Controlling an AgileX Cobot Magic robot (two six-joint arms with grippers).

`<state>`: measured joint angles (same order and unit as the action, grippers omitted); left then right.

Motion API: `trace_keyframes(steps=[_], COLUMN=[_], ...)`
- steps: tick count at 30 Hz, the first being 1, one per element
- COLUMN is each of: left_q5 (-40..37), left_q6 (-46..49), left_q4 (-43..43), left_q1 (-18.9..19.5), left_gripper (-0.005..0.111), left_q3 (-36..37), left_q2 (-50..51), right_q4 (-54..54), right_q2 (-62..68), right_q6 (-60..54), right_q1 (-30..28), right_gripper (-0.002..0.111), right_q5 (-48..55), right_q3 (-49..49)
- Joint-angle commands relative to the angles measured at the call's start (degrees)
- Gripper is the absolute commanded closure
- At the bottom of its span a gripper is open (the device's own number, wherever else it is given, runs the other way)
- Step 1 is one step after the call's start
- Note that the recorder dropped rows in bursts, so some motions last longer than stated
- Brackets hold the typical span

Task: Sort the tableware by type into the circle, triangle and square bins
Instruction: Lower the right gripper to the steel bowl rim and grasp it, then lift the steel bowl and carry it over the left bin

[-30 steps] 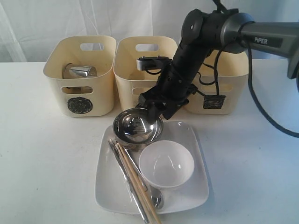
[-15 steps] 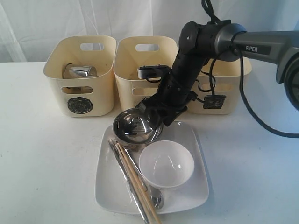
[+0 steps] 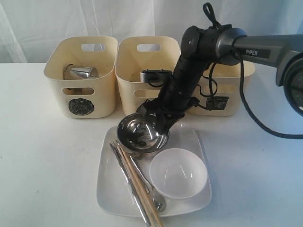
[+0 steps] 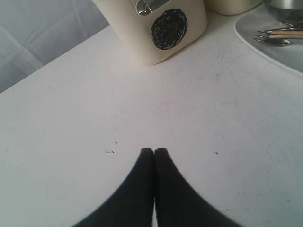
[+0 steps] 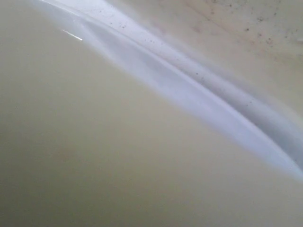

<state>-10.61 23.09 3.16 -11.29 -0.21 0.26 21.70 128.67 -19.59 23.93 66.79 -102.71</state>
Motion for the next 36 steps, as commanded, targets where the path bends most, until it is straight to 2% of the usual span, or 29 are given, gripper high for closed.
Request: trace_keyframes(steps=[1,9,14,24,30,36], left_q5=[0.11,0.11,0.11,0.11,0.11,0.11], left_q6=[-0.14,-0.14,-0.14,-0.14,-0.14,-0.14], left_q4=[0.17,0.17,0.17,0.17,0.17,0.17], left_q1=[-0.25,-0.25,-0.25,-0.25,-0.25,-0.25], left_gripper=[0.107,0.107,0.107,0.107,0.107,0.107], left_q3=[0.21,0.21,0.21,0.21,0.21,0.21], left_q2=[-0.26,-0.26,-0.26,-0.26,-0.26,-0.26], right_q4=[2.03,6.49,14.56,26.86,39.29,43.96], right_q2=[-1.68,-8.96,-12.02,-13.19,-13.19,-11.65], right_q6=[0.48,-1.08,-5.79,-11.32,-24.43,-33.07], right_q1=[-0.54,-0.54,-0.54,-0.42,0.18,2.09], right_gripper=[0.108,0.108,0.108,0.108,0.108,0.108], right_q5=[1.26,1.13,-0.98,-24.54,-34.24,-40.41], right_q3=[0.06,0.06,0.06,-0.65,-0.65,-0.77])
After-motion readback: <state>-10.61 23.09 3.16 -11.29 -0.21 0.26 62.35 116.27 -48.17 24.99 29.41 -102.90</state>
